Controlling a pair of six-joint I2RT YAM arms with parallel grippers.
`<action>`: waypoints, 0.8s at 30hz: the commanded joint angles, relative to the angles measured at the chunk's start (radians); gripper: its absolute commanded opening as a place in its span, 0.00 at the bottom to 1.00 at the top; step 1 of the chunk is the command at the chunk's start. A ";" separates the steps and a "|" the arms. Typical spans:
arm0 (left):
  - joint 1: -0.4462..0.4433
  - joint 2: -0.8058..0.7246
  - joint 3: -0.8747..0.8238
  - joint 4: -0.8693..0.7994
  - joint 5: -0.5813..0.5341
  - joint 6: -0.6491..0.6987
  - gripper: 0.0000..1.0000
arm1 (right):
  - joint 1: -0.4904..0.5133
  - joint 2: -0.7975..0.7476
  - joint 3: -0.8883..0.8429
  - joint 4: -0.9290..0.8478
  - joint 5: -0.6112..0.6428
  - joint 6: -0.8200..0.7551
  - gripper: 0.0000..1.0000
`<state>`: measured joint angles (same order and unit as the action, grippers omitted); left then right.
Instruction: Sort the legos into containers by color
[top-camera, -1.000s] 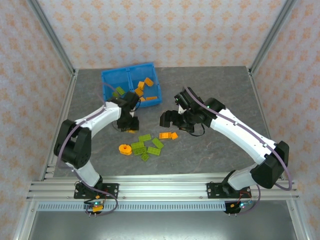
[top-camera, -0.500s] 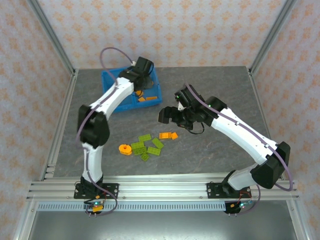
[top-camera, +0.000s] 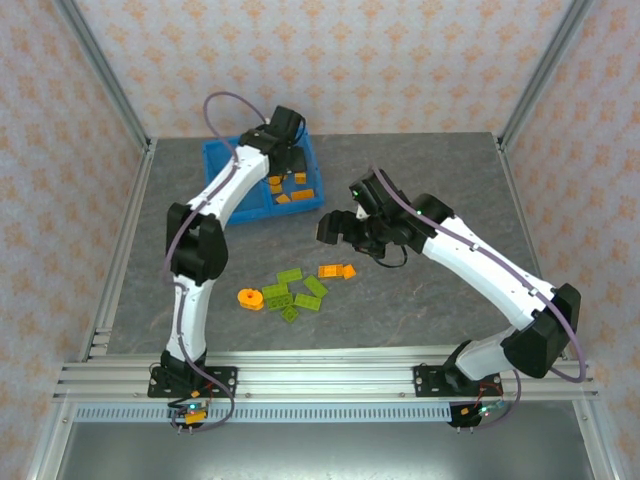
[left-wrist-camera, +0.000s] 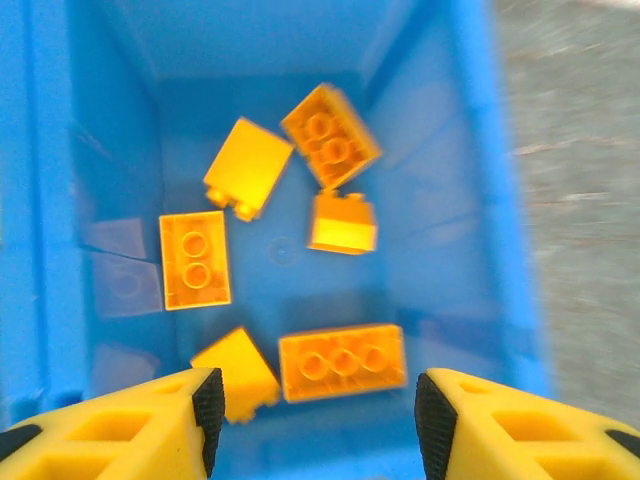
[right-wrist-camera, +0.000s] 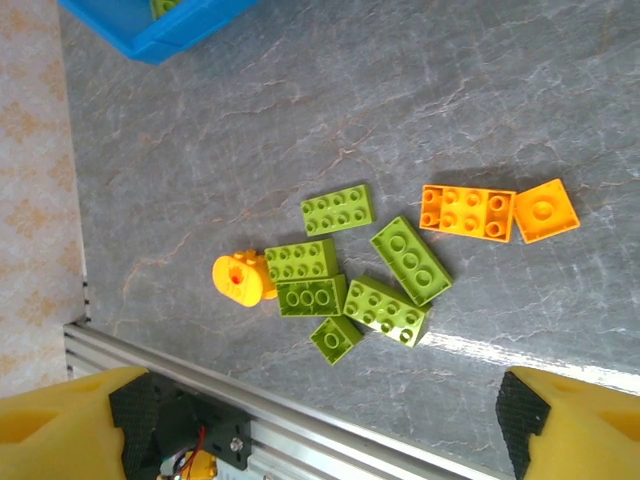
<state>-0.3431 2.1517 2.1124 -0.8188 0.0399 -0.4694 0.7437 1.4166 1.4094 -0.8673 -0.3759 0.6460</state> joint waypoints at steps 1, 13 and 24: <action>-0.016 -0.264 -0.030 -0.026 0.094 0.039 0.56 | 0.017 0.044 -0.017 -0.032 0.097 0.005 0.88; -0.053 -1.240 -0.786 0.058 0.288 0.634 0.99 | 0.112 0.439 0.105 -0.183 0.316 0.062 0.94; -0.053 -1.656 -1.065 -0.213 0.488 0.796 0.99 | 0.113 0.652 0.211 -0.153 0.301 0.062 0.90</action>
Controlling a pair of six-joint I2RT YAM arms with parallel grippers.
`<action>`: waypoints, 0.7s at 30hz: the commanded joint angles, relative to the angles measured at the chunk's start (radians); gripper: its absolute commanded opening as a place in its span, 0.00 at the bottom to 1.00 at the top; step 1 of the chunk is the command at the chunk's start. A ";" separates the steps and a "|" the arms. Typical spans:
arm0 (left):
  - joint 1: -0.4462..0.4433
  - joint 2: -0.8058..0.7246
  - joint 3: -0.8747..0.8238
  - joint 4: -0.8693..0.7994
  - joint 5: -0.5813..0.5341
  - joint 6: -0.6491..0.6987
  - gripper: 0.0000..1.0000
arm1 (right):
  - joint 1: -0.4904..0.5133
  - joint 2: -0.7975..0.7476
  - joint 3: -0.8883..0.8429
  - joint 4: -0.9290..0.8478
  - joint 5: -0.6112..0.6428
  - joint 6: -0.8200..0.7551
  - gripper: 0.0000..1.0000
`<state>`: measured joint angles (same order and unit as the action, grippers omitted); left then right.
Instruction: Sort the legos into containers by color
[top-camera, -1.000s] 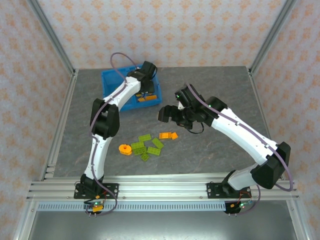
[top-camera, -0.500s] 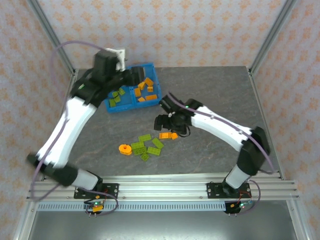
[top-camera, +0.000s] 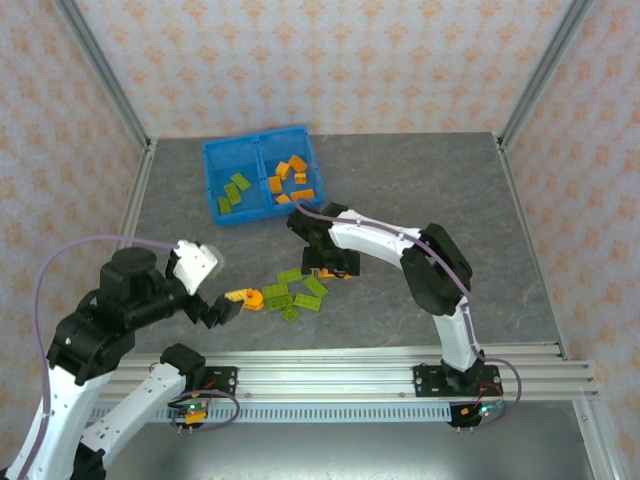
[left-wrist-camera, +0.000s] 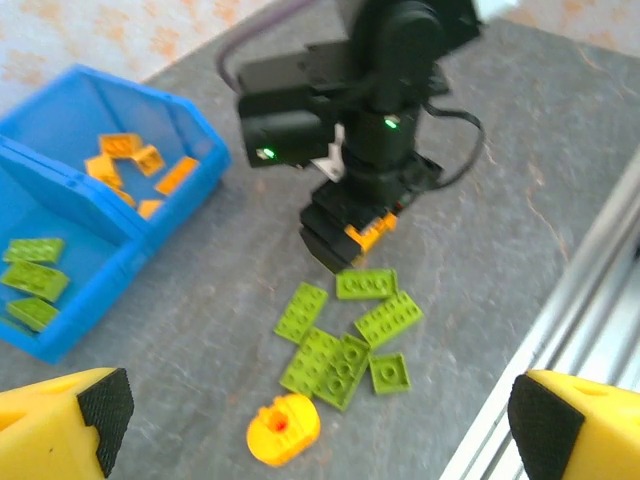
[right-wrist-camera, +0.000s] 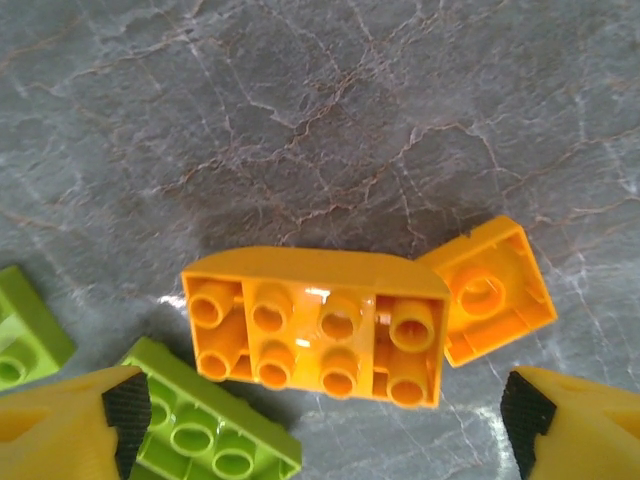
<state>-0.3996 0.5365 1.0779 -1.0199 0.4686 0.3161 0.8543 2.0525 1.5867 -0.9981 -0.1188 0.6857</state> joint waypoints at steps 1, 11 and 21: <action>0.004 -0.054 -0.051 0.032 0.067 -0.019 1.00 | 0.002 0.031 0.045 -0.030 0.049 0.026 0.89; 0.003 0.005 -0.085 0.116 0.090 -0.025 1.00 | 0.002 0.136 0.073 -0.085 0.046 0.044 0.69; 0.002 -0.045 -0.112 0.147 0.085 -0.043 1.00 | 0.002 0.050 0.075 -0.071 0.077 0.049 0.50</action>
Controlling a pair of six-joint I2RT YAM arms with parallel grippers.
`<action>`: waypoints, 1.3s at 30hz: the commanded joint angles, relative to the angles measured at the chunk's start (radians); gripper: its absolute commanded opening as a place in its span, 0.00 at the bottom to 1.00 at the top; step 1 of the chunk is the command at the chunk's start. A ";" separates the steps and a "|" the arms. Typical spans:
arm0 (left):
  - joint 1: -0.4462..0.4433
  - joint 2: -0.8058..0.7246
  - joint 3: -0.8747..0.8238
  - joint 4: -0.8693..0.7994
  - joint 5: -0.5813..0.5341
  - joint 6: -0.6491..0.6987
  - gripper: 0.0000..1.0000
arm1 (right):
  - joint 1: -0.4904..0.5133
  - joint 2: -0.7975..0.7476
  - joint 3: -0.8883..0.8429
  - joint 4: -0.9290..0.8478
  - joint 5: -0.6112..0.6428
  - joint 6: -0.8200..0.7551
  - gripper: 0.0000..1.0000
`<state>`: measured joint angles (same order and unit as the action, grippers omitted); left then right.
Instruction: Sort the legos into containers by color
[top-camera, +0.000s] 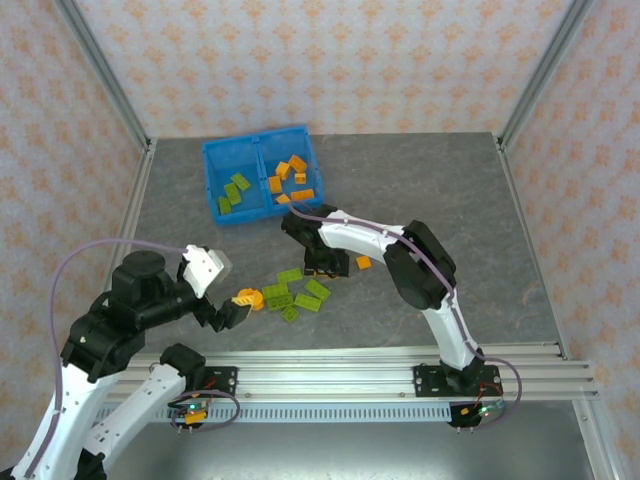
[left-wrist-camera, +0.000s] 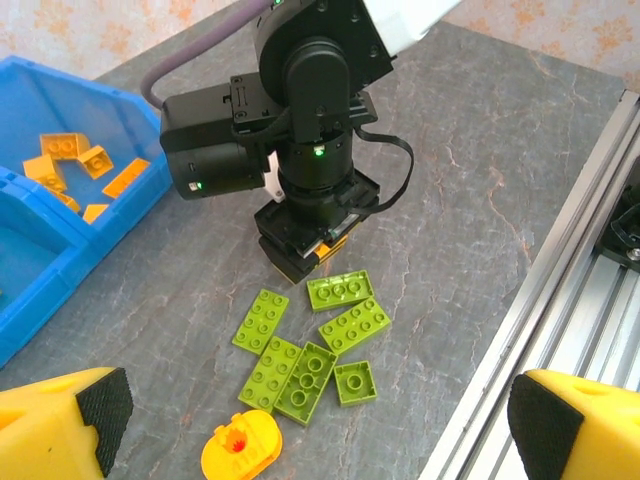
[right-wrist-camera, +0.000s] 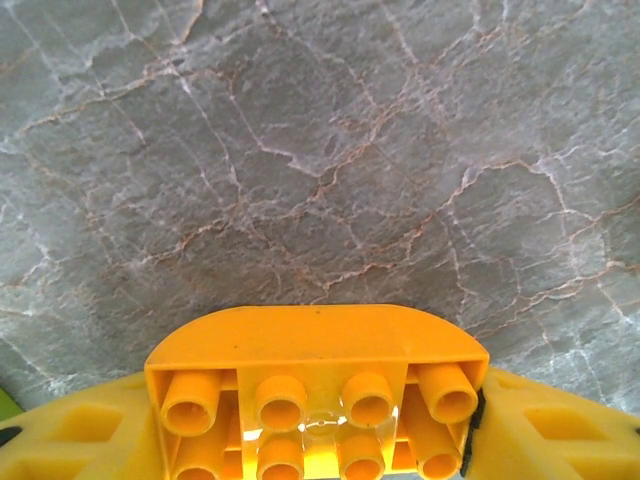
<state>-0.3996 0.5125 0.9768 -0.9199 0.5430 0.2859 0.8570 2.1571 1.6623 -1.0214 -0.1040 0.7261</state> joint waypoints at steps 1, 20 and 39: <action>0.003 -0.025 -0.007 0.051 0.014 -0.014 1.00 | -0.001 -0.088 0.008 -0.044 0.069 0.008 0.50; 0.003 -0.012 0.051 0.013 0.099 0.118 1.00 | -0.156 0.341 0.927 0.159 0.050 0.038 0.48; 0.003 -0.051 -0.050 0.069 0.075 0.068 1.00 | -0.190 0.522 1.060 0.460 -0.097 0.157 0.74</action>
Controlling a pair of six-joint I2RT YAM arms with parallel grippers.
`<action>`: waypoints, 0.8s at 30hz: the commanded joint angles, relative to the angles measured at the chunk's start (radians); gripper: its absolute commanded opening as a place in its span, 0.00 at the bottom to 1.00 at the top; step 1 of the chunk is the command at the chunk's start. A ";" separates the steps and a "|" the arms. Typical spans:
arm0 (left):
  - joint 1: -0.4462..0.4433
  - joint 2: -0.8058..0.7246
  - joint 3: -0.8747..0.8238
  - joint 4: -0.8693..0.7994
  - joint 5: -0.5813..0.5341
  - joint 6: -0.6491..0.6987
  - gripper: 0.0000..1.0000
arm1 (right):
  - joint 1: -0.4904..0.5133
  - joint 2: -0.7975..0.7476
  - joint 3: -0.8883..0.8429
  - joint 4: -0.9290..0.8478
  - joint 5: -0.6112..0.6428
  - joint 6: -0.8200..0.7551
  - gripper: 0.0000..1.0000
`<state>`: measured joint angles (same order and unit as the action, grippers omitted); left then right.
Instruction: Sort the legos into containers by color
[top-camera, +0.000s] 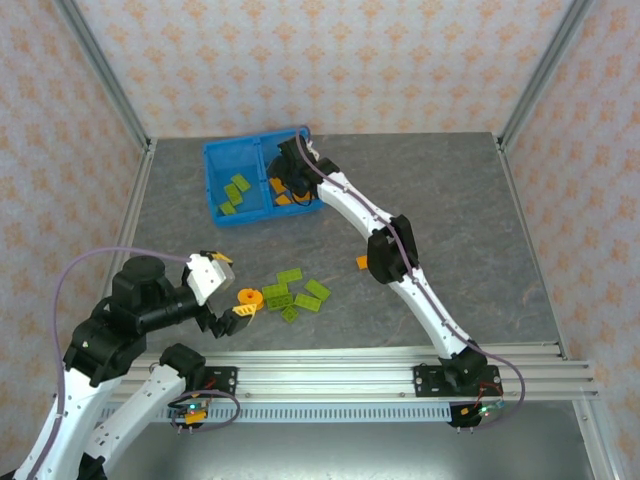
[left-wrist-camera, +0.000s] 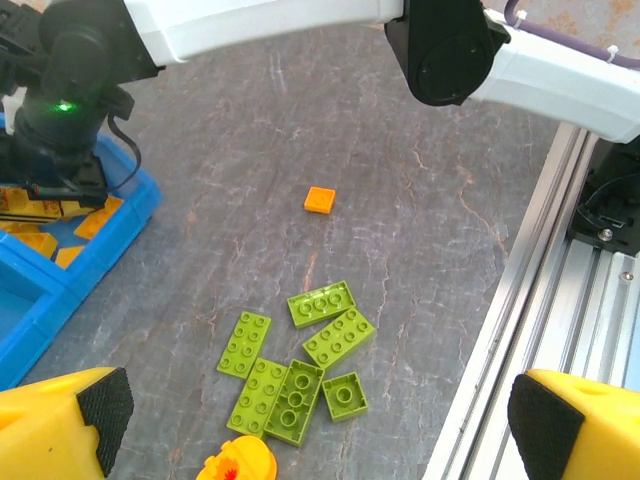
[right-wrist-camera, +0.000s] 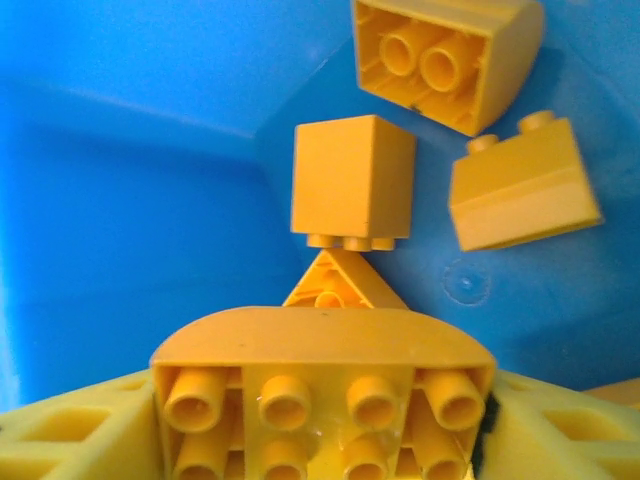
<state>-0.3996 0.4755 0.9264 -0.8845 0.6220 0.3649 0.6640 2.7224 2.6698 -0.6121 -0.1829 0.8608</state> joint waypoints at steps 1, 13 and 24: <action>0.002 -0.014 0.001 0.030 -0.009 -0.009 1.00 | 0.003 -0.054 0.056 0.056 -0.016 0.024 0.75; 0.002 -0.012 0.002 0.019 -0.031 0.006 1.00 | -0.023 -0.336 0.042 -0.095 -0.024 -0.104 0.64; 0.002 -0.029 -0.029 0.029 -0.028 0.006 1.00 | -0.029 -1.029 -1.079 -0.394 0.248 -0.570 0.72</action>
<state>-0.3996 0.4538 0.9173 -0.8822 0.5945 0.3656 0.6418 1.7332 1.8164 -0.9024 -0.0097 0.4171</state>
